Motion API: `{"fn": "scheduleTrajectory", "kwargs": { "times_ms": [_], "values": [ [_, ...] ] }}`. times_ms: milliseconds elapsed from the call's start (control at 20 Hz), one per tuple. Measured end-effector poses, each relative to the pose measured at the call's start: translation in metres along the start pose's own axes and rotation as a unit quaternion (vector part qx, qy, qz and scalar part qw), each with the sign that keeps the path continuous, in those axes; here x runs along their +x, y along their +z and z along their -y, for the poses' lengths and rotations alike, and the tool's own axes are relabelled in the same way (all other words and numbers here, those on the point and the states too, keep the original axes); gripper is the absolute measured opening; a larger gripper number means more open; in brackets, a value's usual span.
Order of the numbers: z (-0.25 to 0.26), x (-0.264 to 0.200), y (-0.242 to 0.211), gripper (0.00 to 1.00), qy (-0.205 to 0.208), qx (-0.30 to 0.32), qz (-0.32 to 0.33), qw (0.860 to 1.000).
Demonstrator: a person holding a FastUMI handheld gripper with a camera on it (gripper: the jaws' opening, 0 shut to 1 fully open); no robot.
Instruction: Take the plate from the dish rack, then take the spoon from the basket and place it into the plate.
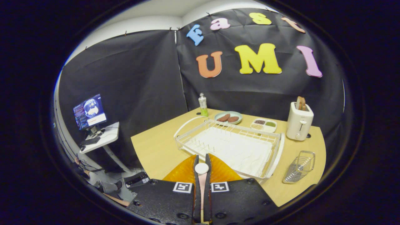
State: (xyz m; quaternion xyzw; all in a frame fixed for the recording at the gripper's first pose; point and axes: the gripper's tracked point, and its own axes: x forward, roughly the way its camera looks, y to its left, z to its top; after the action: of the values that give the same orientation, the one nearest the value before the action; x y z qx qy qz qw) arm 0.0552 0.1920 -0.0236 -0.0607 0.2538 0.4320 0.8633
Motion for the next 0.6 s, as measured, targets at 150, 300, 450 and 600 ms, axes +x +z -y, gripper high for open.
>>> {"fn": "scheduleTrajectory", "kwargs": {
  "times_ms": [150, 300, 450, 600],
  "values": [
    [-0.007, 0.022, -0.009, 0.08, 0.015, 0.002, -0.03, 0.999],
    [-0.011, 0.037, -0.02, 0.09, 0.034, 0.002, -0.059, 0.998],
    [-0.009, 0.043, -0.029, 0.11, 0.041, 0.006, -0.078, 0.996],
    [-0.009, 0.044, -0.029, 0.14, 0.051, 0.022, -0.086, 0.995]
  ]
}}
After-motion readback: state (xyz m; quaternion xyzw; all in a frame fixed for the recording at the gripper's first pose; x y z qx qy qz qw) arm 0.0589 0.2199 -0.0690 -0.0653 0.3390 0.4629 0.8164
